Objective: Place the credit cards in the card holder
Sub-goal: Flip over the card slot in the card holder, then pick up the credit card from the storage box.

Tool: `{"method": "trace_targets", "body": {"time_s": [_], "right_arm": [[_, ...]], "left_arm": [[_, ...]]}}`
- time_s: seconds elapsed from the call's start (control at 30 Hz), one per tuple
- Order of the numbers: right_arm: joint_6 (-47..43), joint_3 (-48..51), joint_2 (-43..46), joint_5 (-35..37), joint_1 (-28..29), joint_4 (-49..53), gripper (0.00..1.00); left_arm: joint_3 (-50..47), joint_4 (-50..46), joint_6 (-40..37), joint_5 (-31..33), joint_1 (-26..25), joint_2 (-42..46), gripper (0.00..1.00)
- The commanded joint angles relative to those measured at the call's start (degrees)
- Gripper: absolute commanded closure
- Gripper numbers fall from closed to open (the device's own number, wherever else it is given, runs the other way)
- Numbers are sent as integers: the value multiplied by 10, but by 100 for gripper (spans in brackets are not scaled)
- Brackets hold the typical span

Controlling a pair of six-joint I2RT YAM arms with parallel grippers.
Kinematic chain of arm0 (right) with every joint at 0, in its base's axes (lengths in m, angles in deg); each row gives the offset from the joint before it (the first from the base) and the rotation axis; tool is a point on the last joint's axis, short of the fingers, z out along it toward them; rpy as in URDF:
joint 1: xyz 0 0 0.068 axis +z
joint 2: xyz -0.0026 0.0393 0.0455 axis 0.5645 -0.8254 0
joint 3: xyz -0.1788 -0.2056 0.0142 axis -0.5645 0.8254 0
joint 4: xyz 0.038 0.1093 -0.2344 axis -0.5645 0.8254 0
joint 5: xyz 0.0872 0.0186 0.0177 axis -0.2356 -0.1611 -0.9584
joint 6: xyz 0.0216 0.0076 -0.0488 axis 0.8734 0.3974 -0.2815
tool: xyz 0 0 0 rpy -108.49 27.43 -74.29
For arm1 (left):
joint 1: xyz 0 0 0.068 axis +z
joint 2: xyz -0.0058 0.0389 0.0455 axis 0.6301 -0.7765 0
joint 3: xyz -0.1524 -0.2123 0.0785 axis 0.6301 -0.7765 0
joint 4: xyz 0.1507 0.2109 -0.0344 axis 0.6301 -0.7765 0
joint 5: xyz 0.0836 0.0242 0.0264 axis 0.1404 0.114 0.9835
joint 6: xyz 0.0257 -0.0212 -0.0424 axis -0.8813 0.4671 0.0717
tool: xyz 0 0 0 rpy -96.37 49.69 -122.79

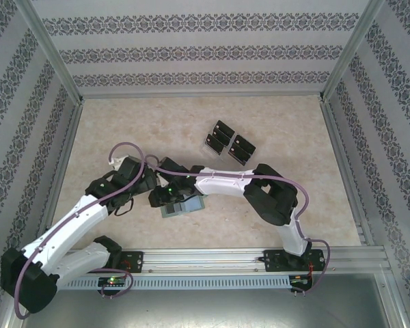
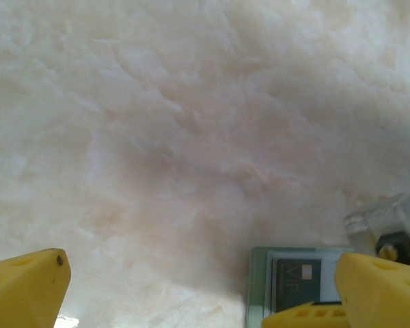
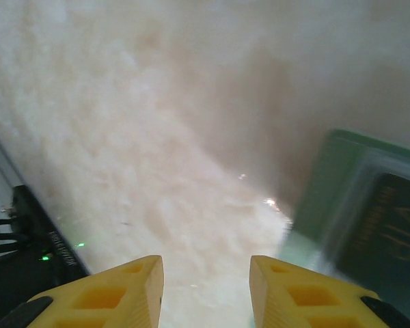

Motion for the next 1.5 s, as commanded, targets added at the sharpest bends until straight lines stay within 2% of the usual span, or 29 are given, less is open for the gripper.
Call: {"method": "trace_targets", "body": {"time_s": [0.0,0.2,0.3,0.6,0.77,0.87,1.13,1.27,1.47], "right_arm": [[-11,-47,-12,-21,12,27,61],[-21,-88,2,-21,9,40,60],[-26,-84,28,-13,-12,44,60],[-115,-33,127,33,-160,128,60],[-213,-94,109,91,-248,217,60],[-268,-148,69,137,-277,270,60],[-372,-256,-30,271,-285,351,64],[-398,-269,-54,309,-283,360,64],[-408,-272,-72,331,-281,361,65]], "left_arm": [[24,-45,-2,19,23,30,0],[44,-81,-13,23,44,55,0],[47,-89,-15,20,46,59,0],[27,-52,-34,-42,45,17,0],[18,-15,-42,-85,44,-29,0],[14,1,-44,-102,40,-56,0],[9,24,-45,-117,33,-91,0],[6,27,-43,-117,29,-94,0],[6,33,-42,-117,26,-101,0]]}}
